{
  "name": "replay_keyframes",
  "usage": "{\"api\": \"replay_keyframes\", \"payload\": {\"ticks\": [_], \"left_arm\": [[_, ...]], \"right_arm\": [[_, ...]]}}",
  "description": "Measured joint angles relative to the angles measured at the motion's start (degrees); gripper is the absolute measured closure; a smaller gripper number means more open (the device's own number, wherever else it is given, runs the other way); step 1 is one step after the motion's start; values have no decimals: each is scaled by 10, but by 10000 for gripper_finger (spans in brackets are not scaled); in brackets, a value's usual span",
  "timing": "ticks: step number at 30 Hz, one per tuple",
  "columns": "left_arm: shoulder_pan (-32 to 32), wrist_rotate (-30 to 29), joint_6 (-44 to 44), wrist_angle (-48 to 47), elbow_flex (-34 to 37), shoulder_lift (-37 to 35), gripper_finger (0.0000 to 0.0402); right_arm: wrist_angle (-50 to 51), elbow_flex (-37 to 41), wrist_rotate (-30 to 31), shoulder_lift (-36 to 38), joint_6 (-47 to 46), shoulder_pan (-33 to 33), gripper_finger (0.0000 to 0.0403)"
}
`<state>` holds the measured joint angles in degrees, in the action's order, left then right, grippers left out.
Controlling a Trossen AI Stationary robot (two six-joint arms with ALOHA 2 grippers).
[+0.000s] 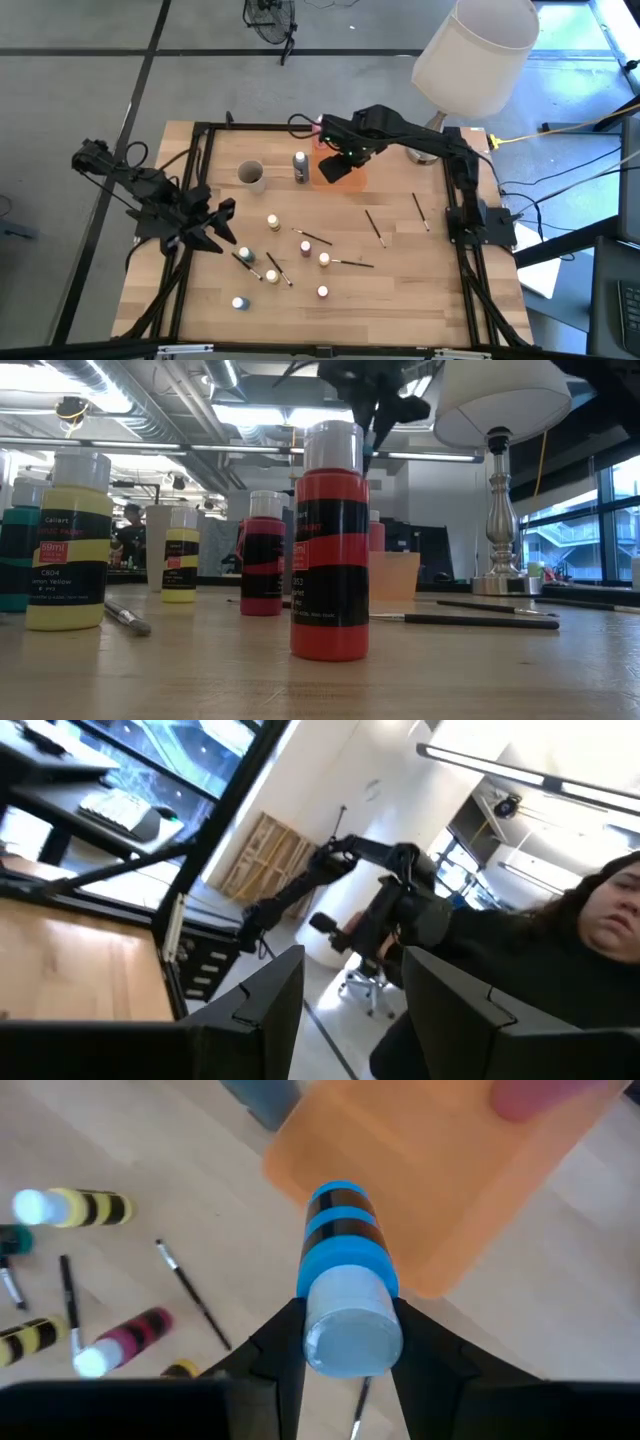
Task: Pick & Place Paint Supplies
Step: Put the right small blue paint bottle into the orange bin
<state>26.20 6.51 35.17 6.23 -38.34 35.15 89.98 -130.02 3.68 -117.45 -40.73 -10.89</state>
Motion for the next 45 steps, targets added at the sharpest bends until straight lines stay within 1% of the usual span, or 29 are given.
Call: {"api": "replay_keyframes", "payload": {"ticks": [8,17,29,39,42,45], "left_arm": [[-17,-14,-21,-2,0,-4,235],[-17,-17,-35,-5,0,-4,235],[-17,-20,-36,-5,0,-4,235],[-17,-20,-54,-5,-1,-4,235],[-17,-20,-54,-5,-1,-4,235],[-17,-20,-55,-5,-1,-4,235]], "right_arm": [[-1,3,-14,-22,51,-39,283],[1,47,-29,-22,79,-71,283],[-16,140,-35,-21,99,-79,283],[-41,196,-40,-21,102,-87,283],[-55,211,-56,-21,102,-87,283],[-71,223,-59,-21,103,-87,283]]}}
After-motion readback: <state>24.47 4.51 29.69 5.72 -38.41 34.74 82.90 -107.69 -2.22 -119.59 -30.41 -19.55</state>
